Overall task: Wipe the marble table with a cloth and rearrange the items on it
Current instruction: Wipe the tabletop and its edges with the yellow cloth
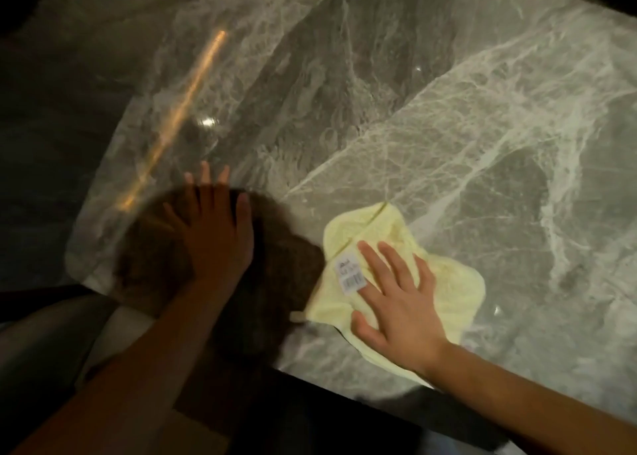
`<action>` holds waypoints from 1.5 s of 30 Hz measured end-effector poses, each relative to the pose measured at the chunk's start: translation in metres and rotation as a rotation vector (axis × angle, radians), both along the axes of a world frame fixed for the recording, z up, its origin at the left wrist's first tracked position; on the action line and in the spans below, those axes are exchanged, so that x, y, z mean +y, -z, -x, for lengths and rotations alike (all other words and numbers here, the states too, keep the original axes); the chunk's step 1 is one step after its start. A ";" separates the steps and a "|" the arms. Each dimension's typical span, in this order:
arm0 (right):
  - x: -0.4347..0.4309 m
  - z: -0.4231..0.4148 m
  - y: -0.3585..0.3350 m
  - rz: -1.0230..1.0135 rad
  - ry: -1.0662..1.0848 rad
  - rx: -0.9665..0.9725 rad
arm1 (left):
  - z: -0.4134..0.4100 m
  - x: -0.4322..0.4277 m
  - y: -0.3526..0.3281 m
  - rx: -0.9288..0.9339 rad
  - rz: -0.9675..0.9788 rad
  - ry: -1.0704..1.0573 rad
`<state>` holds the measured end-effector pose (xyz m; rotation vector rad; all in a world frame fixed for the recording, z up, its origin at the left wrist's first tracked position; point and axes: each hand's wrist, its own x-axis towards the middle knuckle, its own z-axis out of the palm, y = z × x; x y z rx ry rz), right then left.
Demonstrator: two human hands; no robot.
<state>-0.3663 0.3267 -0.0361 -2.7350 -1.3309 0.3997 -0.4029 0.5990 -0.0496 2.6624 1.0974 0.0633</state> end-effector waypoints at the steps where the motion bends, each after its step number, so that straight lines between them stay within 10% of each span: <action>1: 0.019 0.000 0.000 -0.005 -0.007 -0.001 | 0.000 0.001 -0.001 0.004 0.004 0.010; 20: 0.297 -0.131 0.003 -0.074 0.152 -0.049 | 0.032 0.082 0.001 0.053 -0.014 0.204; 33: 0.079 0.013 0.011 -0.189 -0.151 -0.009 | -0.038 0.031 -0.014 -0.022 0.088 0.373; 45: -0.205 0.079 0.001 -0.103 0.310 0.008 | -0.123 -0.150 -0.005 0.089 -0.005 0.946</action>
